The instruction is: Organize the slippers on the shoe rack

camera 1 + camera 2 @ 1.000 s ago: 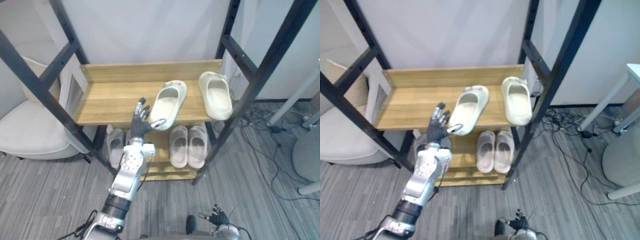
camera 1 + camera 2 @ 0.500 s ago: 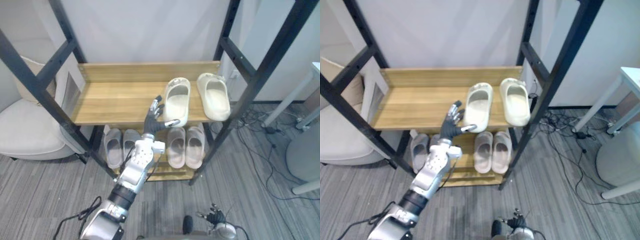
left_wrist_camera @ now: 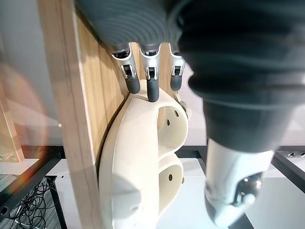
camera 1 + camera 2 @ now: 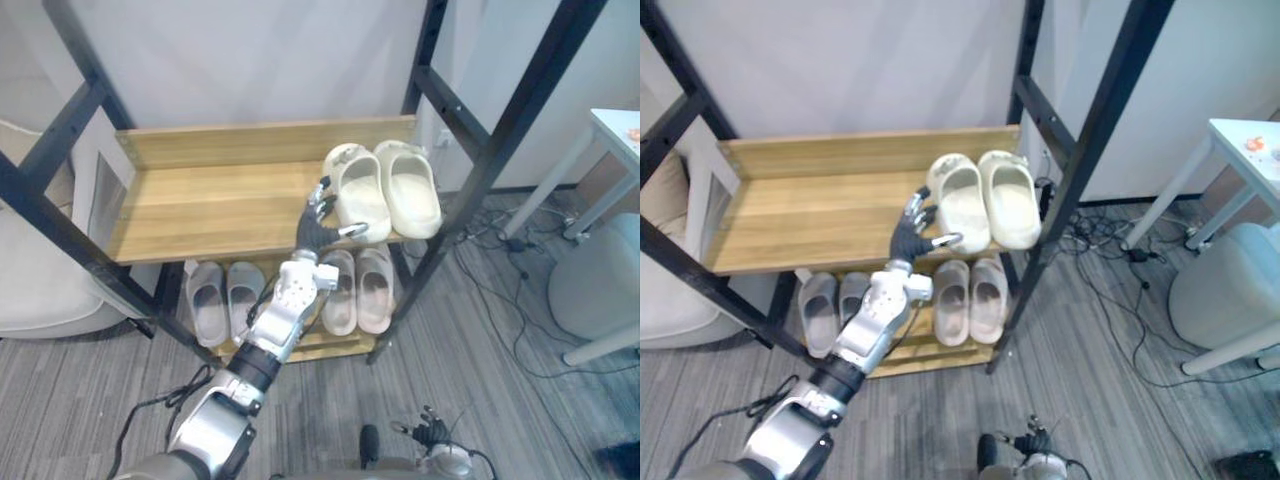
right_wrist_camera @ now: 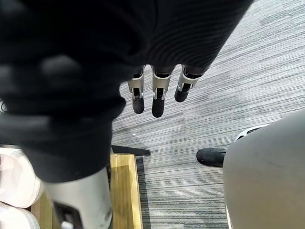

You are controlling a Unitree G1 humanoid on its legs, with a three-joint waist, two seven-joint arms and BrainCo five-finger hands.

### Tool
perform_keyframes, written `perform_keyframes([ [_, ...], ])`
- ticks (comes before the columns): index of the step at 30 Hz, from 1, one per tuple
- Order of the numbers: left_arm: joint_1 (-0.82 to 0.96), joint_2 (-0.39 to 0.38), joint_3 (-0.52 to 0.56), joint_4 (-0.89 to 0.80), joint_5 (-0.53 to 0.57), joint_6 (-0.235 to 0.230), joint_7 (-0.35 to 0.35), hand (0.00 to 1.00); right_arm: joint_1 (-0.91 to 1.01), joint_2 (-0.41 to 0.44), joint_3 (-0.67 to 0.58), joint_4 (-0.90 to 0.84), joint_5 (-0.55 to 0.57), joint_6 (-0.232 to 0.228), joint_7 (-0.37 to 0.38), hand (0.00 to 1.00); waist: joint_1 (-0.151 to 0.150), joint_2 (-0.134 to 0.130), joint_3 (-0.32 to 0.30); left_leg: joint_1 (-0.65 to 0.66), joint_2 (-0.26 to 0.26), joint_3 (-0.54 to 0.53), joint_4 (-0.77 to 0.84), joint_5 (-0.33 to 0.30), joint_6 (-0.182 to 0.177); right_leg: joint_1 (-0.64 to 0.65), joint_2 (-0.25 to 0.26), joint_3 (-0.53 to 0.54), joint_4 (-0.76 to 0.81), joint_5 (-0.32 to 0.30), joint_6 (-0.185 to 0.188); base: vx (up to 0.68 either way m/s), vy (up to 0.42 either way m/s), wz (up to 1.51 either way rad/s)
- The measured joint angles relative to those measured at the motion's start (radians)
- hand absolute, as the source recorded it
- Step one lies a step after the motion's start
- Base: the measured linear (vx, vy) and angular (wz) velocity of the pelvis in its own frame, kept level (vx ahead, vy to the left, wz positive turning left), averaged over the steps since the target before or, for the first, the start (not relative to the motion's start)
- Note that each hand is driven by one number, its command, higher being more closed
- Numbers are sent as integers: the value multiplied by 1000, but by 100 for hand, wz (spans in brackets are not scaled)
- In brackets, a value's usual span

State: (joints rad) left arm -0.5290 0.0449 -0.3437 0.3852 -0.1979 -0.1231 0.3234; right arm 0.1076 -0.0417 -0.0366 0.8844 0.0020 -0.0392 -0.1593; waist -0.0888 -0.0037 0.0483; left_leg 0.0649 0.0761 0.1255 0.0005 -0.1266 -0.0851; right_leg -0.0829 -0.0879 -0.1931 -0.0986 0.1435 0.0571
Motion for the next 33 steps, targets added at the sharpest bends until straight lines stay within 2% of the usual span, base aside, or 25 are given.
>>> perform_keyframes([
  [4,6,1,15,-6,-1,4,-1,0,0,0,0,-1,0,0,-1,0,-1,5,6,5,2,-2,0,-2,0,13,1,-8,0,-5,1,-14,-5,2],
  [11,110,7,76,-152,2,7,-8,0,-4,-1,0,-3,0,0,0,0,-1,13,11,-1,5,-31,1,-2,0,17,2,-37,0,-12,0,30,-4,12],
  [17,245,52,89,-294,-12,6,-51,0,-12,0,1,-3,0,1,3,0,16,13,12,7,1,-66,2,-2,1,49,-4,-77,0,-12,0,12,13,18],
  [21,347,66,73,-402,-138,-1,-129,0,-25,4,8,0,0,3,10,0,37,12,12,5,-3,-85,5,1,5,52,-10,-95,0,-13,1,-14,4,12],
  [24,450,111,-22,-470,-222,-1,-217,0,-29,8,13,0,0,9,22,0,43,13,12,5,-4,-98,6,2,5,60,-12,-106,0,-18,2,-13,-7,10],
  [30,614,147,-165,-493,-277,2,-359,0,-30,0,42,8,0,10,32,0,49,13,12,4,-4,-112,4,2,6,73,-14,-122,0,-28,3,-9,0,8],
  [33,671,147,-178,-453,-276,2,-396,0,-45,0,43,31,-1,8,33,0,52,13,12,5,-4,-120,4,2,6,77,-14,-129,0,-30,4,13,5,9],
])
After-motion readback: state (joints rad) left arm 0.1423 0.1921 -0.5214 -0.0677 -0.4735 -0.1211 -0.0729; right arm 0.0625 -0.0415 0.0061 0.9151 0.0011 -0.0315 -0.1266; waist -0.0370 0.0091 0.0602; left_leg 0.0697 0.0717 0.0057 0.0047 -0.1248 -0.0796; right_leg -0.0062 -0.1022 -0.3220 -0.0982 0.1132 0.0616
